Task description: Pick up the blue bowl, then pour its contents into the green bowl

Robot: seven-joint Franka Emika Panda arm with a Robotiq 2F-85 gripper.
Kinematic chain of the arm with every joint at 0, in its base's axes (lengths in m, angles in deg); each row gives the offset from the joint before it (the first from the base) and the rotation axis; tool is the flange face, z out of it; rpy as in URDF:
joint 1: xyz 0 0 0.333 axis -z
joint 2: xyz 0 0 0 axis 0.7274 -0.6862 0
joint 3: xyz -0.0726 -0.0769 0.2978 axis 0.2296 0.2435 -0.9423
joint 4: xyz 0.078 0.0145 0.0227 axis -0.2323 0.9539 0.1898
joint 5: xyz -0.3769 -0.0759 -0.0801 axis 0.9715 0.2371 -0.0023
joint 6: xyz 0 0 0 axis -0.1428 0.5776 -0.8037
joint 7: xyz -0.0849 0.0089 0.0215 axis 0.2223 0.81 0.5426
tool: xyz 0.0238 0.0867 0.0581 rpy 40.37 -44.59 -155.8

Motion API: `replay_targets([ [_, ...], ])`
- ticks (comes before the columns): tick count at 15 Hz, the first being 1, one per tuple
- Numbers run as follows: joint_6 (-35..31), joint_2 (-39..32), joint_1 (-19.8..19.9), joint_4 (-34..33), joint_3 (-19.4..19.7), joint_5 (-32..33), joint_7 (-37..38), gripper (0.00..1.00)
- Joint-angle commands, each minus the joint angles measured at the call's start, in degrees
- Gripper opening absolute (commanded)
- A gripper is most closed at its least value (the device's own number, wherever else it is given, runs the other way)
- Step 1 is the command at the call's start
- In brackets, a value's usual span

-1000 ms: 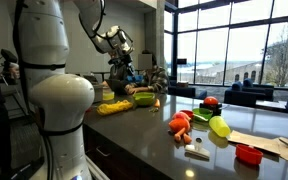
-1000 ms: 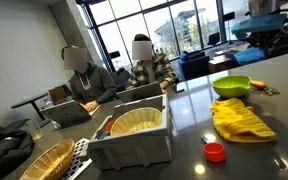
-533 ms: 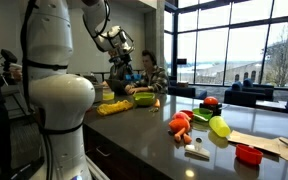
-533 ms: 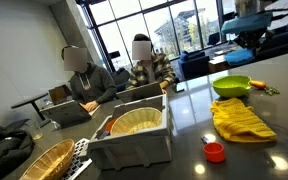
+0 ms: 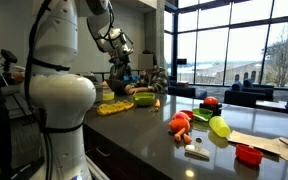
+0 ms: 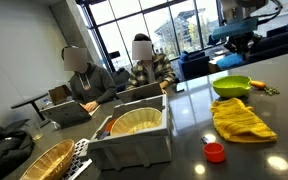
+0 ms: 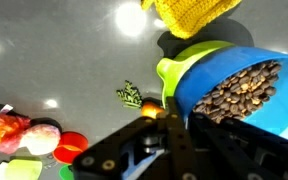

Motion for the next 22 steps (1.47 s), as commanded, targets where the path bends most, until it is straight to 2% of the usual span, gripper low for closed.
replay_targets([
  [1,3.68,-3.49,-2.19,-5.18,0.89,-0.92,-1.71,0.01],
  [12,10.74,-12.39,-5.0,-12.32,4.34,-0.76,-1.03,0.01],
  [14,12.63,-15.19,-6.08,-15.45,4.74,-0.84,-0.53,0.01],
  [22,15.42,-17.3,-6.51,-18.95,5.62,-5.05,-3.76,0.01],
])
